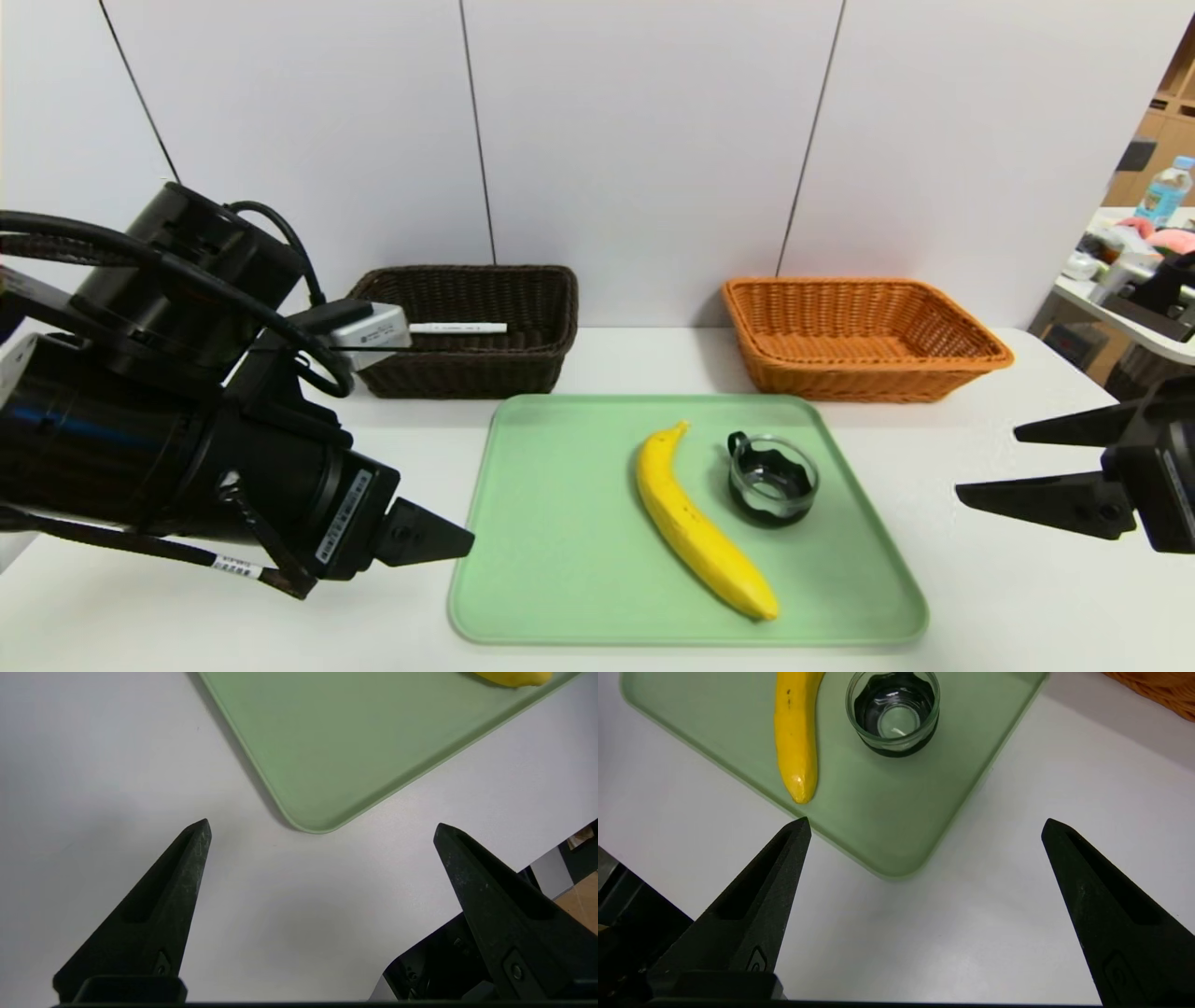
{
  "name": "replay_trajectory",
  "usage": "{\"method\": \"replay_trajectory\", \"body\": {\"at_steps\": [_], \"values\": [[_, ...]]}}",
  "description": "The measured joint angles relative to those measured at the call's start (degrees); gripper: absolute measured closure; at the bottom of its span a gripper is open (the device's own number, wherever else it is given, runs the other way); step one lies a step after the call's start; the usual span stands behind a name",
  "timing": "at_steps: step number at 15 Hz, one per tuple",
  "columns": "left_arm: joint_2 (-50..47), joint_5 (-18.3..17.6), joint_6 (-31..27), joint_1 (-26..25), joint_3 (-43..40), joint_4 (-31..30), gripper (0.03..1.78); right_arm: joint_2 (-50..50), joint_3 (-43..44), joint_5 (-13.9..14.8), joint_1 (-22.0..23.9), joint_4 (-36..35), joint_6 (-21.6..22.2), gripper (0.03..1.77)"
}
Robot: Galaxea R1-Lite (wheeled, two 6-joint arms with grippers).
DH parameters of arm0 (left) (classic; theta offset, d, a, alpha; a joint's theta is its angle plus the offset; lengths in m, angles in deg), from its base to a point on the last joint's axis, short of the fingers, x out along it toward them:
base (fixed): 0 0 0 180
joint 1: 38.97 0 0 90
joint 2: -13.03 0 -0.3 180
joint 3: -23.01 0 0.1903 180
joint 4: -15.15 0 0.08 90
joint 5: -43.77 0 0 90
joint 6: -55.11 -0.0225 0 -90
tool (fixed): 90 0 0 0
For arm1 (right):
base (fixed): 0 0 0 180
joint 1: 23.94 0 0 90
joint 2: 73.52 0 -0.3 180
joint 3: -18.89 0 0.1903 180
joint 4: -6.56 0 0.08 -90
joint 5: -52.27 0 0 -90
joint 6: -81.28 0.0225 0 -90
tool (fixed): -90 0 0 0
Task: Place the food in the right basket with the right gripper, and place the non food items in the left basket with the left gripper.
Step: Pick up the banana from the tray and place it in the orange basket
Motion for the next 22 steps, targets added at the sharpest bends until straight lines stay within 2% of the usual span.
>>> {"method": "replay_trajectory", "body": {"at_steps": [4, 10, 13, 15, 20, 22], "values": [[0.44, 0.06, 0.8, 1.12, -0.78, 0.01, 0.12, 5.92, 7.55, 0.0, -3.19, 2.36, 0.33, 0.09], [0.88, -0.02, 0.5, 1.65, -0.65, 0.0, 0.12, 16.41, 19.6, 1.38, -13.29, 4.16, 5.99, 0.09], [0.5, -0.57, -0.74, 1.62, -0.59, -1.15, 0.12, 20.04, 22.99, 4.52, -18.14, 4.51, 7.47, 0.09], [-0.07, -2.76, -4.02, 1.54, -0.34, -2.95, 0.12, 21.89, 23.78, 6.73, -20.98, 4.57, 8.59, 0.09], [-0.52, -3.96, -7.74, 0.16, 2.73, -2.58, 0.12, 24.39, 24.42, 7.64, -26.27, 4.57, 11.89, 0.09], [-0.66, -4.0, -8.66, -0.43, 2.89, -2.58, 0.12, 25.72, 24.92, 10.92, -27.87, 4.55, 13.51, 0.09]]}}
